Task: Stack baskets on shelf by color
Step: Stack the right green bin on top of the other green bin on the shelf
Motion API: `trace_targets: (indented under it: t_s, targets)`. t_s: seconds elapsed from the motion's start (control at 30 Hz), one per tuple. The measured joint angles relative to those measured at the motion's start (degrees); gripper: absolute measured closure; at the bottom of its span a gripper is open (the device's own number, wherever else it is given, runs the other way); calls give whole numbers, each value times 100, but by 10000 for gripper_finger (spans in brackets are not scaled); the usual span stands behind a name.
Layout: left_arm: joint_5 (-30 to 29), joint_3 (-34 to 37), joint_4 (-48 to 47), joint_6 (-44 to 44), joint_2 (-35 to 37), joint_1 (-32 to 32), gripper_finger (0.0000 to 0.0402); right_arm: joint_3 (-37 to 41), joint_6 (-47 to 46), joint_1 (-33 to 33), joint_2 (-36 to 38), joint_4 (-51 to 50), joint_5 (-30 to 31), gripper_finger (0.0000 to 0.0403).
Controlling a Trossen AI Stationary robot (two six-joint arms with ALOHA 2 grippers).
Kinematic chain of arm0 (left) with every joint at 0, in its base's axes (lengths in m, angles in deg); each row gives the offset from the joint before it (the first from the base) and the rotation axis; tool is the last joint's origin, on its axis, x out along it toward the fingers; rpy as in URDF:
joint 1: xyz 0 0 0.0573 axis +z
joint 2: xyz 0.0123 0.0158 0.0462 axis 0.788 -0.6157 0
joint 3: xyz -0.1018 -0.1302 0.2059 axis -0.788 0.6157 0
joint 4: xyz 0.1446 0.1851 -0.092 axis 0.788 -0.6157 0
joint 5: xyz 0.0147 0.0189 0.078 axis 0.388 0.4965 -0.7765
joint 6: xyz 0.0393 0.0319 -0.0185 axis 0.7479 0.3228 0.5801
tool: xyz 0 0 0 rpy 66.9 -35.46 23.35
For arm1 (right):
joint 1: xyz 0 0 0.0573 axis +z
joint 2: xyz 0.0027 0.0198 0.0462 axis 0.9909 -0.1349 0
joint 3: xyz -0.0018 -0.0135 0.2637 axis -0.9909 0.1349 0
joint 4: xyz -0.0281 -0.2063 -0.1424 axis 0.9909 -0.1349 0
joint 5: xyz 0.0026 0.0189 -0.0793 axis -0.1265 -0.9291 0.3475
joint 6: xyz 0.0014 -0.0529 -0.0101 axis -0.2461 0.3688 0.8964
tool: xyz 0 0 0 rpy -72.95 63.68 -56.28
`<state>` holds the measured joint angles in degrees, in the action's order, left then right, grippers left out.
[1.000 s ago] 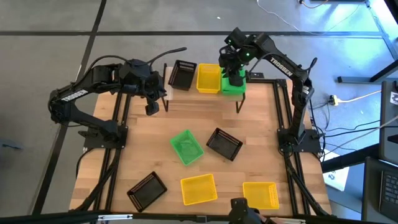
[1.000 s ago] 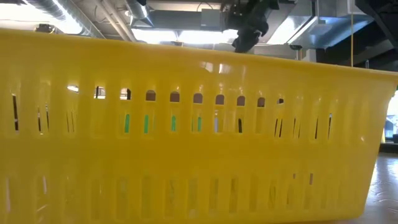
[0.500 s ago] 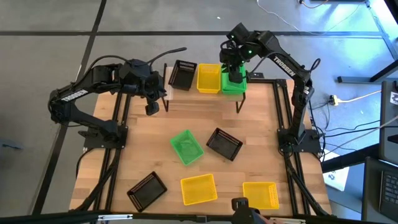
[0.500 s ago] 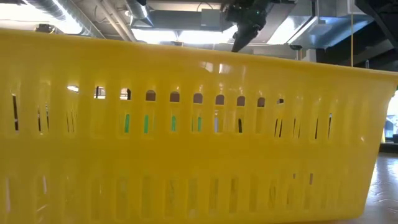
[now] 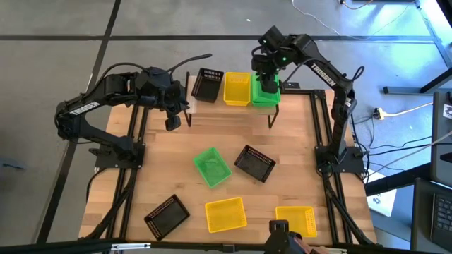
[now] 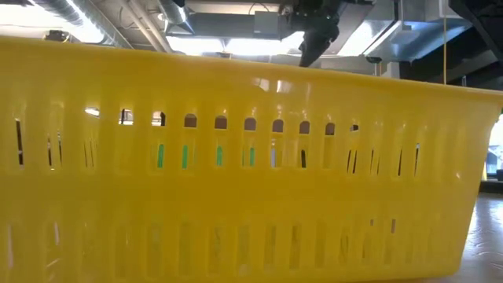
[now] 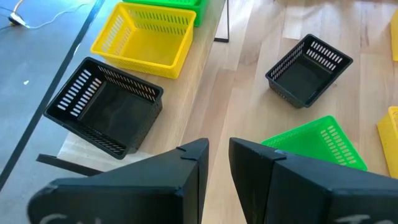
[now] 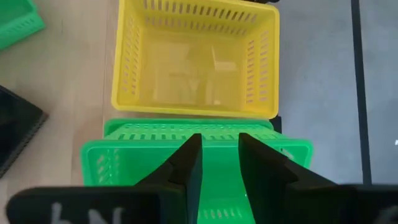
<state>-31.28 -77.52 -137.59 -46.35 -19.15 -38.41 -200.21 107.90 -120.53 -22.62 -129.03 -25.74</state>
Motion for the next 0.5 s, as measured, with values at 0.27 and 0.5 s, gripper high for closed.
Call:
trace_targets:
  t_s: [0.27, 0.5]
  targets:
    - [0, 0, 0, 0, 0, 2, 345, -2, 0, -23, 0, -10, 4, 301]
    - [-1, 0, 0, 0, 0, 0, 345, 6, 0, -23, -32, -28, 6, 301]
